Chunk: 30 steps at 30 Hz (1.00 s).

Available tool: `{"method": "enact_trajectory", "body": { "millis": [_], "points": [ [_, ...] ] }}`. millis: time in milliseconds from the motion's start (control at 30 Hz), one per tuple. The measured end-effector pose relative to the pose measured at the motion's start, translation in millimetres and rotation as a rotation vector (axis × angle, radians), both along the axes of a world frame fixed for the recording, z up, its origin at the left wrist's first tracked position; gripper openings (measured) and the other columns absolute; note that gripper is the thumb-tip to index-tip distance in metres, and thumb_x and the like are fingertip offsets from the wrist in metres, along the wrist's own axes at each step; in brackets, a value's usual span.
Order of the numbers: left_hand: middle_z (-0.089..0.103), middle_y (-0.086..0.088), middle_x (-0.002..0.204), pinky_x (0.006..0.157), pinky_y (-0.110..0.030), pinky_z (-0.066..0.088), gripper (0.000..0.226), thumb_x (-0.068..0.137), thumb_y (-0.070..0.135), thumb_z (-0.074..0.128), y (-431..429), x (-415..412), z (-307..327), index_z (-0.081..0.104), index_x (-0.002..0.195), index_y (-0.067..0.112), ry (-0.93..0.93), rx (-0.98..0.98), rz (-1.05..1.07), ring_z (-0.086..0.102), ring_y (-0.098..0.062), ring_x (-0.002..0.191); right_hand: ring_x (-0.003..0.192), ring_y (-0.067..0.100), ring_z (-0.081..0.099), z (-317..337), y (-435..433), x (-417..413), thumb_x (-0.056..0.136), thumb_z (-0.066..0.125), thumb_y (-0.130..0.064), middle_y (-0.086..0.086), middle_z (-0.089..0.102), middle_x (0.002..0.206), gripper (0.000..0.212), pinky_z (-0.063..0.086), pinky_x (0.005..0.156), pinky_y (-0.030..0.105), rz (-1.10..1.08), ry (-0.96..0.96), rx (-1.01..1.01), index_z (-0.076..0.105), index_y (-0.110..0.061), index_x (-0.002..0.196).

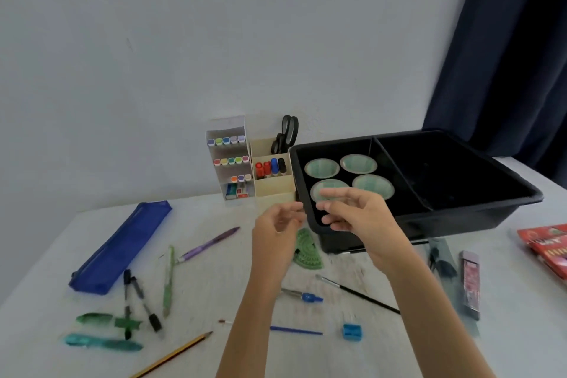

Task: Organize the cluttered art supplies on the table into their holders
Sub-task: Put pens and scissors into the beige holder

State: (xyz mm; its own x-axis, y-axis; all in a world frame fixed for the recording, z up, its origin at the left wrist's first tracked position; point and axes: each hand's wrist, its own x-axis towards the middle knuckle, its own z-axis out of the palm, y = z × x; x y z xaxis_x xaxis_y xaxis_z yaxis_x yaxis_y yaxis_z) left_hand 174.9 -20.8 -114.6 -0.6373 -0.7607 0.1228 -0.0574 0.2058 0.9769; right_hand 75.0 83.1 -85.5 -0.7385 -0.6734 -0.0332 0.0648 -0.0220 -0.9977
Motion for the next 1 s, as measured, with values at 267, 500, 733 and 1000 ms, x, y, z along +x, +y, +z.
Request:
{"method": "enact_trajectory", "body": {
  "millis": [267, 500, 733, 1000],
  "points": [
    [0.07, 0.005, 0.088, 0.065, -0.009, 0.049, 0.028, 0.091, -0.001, 0.049, 46, 26, -37, 0.066, 0.094, 0.021, -0.092, 0.091, 0.039, 0.066, -0.004, 0.08, 0.065, 0.013, 0.063, -49, 49, 14, 0.087, 0.059, -0.001, 0.005, 0.072, 0.081, 0.019, 0.052, 0.063, 0.021, -0.087, 0.04, 0.195, 0.069, -0.017, 0.09],
    [0.069, 0.002, 0.089, 0.066, -0.012, 0.048, 0.025, 0.091, 0.001, 0.051, 70, 42, -67, 0.065, 0.091, 0.023, -0.154, 0.1, 0.075, 0.065, -0.007, 0.083, 0.09, 0.01, 0.057, -107, 79, 12, 0.091, 0.056, -0.012, 0.0, 0.063, 0.11, 0.023, 0.047, 0.08, 0.017, -0.15, 0.503, 0.644, 0.066, -0.015, 0.112],
    [0.069, 0.0, 0.087, 0.069, -0.01, 0.05, 0.027, 0.089, -0.004, 0.05, 89, 50, -80, 0.067, 0.09, 0.017, -0.129, 0.077, 0.129, 0.064, -0.006, 0.082, 0.1, 0.012, 0.045, -126, 87, 28, 0.095, 0.051, -0.022, -0.003, 0.057, 0.107, 0.024, 0.034, 0.085, 0.018, -0.092, 0.847, 0.765, 0.065, -0.021, 0.114],
    [0.067, 0.004, 0.086, 0.072, -0.015, 0.049, 0.023, 0.087, -0.002, 0.053, 102, 41, -80, 0.067, 0.091, 0.016, -0.118, 0.004, 0.194, 0.063, -0.009, 0.083, 0.076, 0.002, 0.051, -117, 103, 23, 0.091, 0.056, -0.014, -0.006, 0.051, 0.095, 0.009, 0.041, 0.063, 0.005, -0.084, 0.614, 0.545, 0.06, -0.02, 0.097]
  ]
}}
